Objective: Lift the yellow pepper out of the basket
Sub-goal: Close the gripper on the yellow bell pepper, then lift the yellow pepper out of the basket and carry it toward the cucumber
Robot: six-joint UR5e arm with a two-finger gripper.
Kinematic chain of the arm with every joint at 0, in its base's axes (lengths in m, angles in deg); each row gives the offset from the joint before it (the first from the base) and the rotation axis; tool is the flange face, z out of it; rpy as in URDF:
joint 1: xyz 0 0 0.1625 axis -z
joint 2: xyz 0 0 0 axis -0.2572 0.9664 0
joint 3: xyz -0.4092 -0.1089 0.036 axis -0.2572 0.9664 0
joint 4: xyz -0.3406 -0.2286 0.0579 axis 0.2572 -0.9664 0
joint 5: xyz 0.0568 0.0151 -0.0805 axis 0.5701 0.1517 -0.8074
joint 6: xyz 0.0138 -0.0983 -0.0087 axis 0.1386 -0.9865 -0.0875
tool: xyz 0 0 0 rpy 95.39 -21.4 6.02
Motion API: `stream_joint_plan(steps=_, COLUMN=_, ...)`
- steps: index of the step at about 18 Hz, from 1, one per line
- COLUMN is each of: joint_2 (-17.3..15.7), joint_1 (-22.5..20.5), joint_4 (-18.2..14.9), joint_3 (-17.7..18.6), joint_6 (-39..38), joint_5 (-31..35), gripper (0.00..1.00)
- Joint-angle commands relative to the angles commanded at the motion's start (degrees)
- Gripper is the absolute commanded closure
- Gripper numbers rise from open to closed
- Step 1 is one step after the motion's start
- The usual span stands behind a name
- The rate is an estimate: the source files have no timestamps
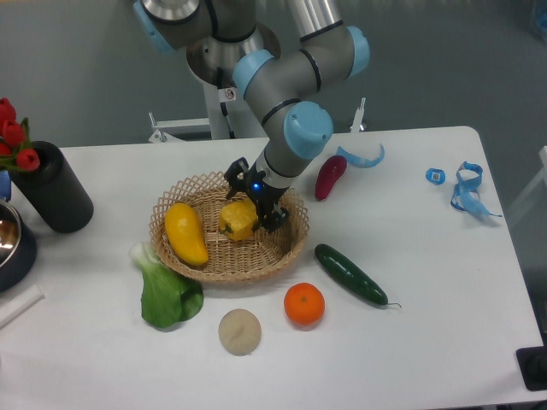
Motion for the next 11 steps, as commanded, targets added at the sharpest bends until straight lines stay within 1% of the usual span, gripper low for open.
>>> stream_joint_plan(steps=1, joint_2=-0.1, joint_1=0.0, joint_4=0.0, joint_3=-0.2, joint_6=0.0, joint_5=0.0, gripper=0.56)
stream_joint_plan(steps=2, joint_2=-0.2, joint_1=0.0, joint_4=-0.1, joint_3=-0.4, joint_6=0.0, joint_5=0.1, gripper=0.63)
stream_joint_plan(steps=4, joint_2=-0.4, joint_1=-0.1, joint_4=-0.1, joint_3=-0.9, joint_6=-0.1, joint_5=0.0, gripper=0.7)
stream_joint_plan(steps=5, joint_2=-0.6, joint_1=-0.2, joint_4=-0.3, joint_3=-1.4, joint_6=-0.2, joint_5=0.1, gripper=0.72)
stream_joint_plan(steps=6, joint_2=-0.7, joint_1=-0.2, joint_4=-1.0, joint_3=-2.5, joint_6=-0.3, joint_5=0.0, gripper=0.72)
stream_joint_plan(steps=9, joint_2=-0.7, joint_1=-0.7, joint_4=-1.5, joint_3=-5.0, joint_6=-1.7, joint_5=-0.2, gripper=0.73)
stream_joint_plan(steps=11, joint_2=-0.6, joint_1=-1.4, joint_4=-3.3, joint_3=-7.5, joint_6=-1.5, joint_5=-0.1, gripper=0.72)
